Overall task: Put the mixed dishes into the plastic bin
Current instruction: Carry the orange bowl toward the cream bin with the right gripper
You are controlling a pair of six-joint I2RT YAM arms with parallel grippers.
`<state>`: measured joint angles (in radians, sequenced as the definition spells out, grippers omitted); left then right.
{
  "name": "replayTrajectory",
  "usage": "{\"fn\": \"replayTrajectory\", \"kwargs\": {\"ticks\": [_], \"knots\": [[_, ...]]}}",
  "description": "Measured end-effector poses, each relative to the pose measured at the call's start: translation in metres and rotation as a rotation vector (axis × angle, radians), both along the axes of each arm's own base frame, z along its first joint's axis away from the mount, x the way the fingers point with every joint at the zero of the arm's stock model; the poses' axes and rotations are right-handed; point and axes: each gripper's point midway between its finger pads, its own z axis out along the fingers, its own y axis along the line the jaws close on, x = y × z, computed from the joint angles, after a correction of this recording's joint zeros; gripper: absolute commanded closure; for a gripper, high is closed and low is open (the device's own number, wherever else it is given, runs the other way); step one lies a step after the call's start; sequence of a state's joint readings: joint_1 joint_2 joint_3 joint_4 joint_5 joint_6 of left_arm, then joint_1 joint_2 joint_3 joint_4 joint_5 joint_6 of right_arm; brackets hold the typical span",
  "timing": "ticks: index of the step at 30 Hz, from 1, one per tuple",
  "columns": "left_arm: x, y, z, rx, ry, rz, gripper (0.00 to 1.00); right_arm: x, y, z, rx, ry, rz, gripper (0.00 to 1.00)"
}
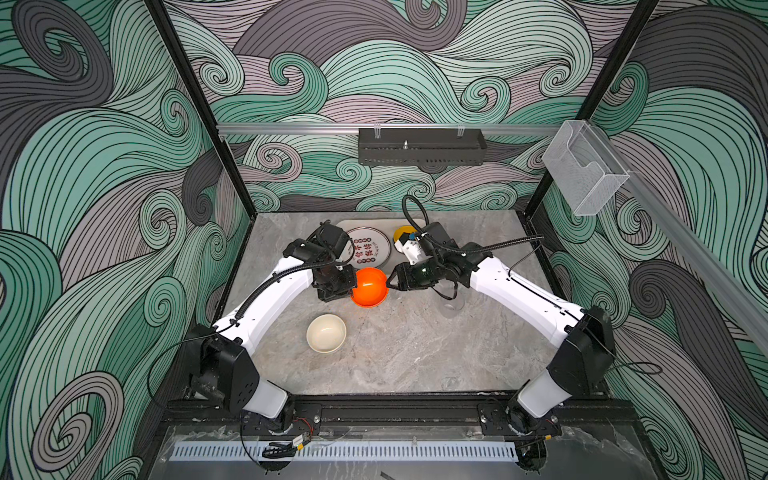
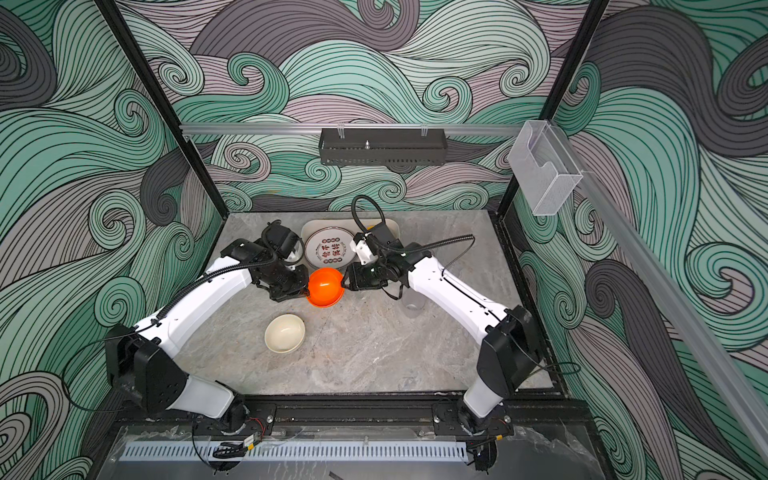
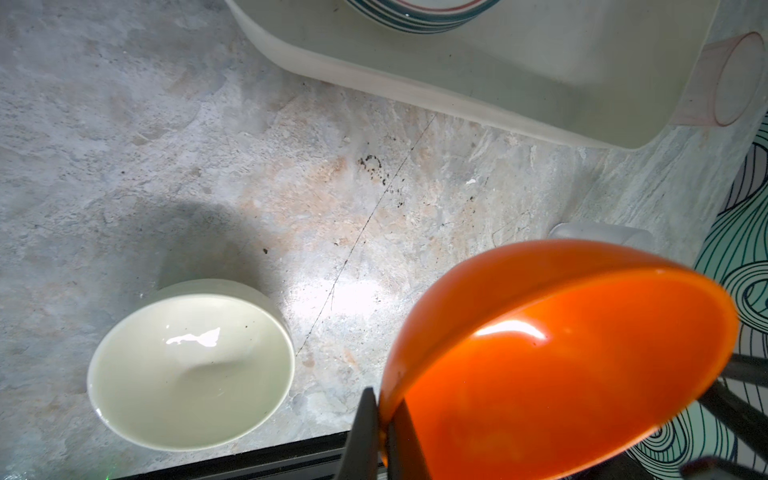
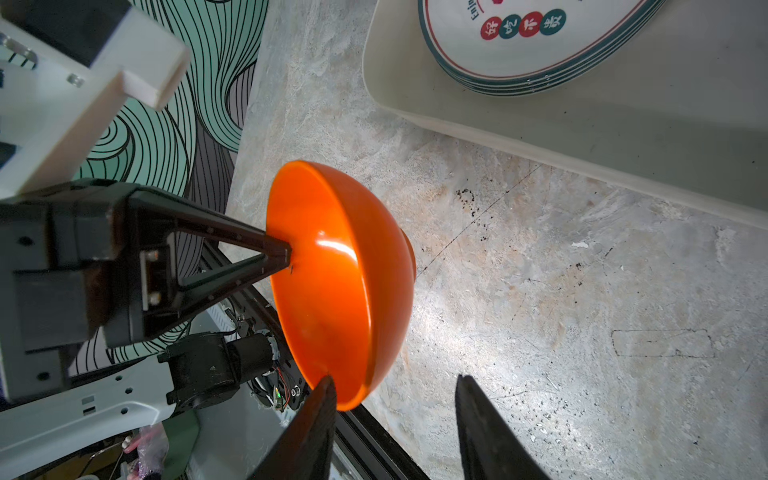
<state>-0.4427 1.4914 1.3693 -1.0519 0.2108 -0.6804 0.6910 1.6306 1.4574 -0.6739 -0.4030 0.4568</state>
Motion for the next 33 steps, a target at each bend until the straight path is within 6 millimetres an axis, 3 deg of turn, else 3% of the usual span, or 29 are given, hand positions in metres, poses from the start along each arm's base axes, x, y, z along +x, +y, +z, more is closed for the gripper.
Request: {"fn": "replayTrajectory", "kwargs": {"ticks": [5,15,20,29,33], "knots": [[-0.001,-0.009,-0.001,0.001,0.003,-0.023,1.00,0.003,0.001,0.000,-0.003,0.002,-0.010,0.55],[0.000,-0.014,0.003,-0.009,-0.008,-0.029,1.00,0.012,0.002,-0.023,-0.062,0.045,-0.040,0.79],[0.001,-0.018,0.004,-0.020,-0.013,-0.032,0.98,0.015,-0.003,-0.026,-0.097,0.034,-0.060,0.87],[0.003,-0.025,0.007,-0.053,-0.022,-0.033,0.62,0.023,-0.018,-0.034,-0.203,0.006,-0.083,0.94],[0.005,-0.027,0.008,-0.064,-0.030,-0.029,0.53,0.028,-0.023,-0.037,-0.257,-0.013,-0.084,0.95]]}}
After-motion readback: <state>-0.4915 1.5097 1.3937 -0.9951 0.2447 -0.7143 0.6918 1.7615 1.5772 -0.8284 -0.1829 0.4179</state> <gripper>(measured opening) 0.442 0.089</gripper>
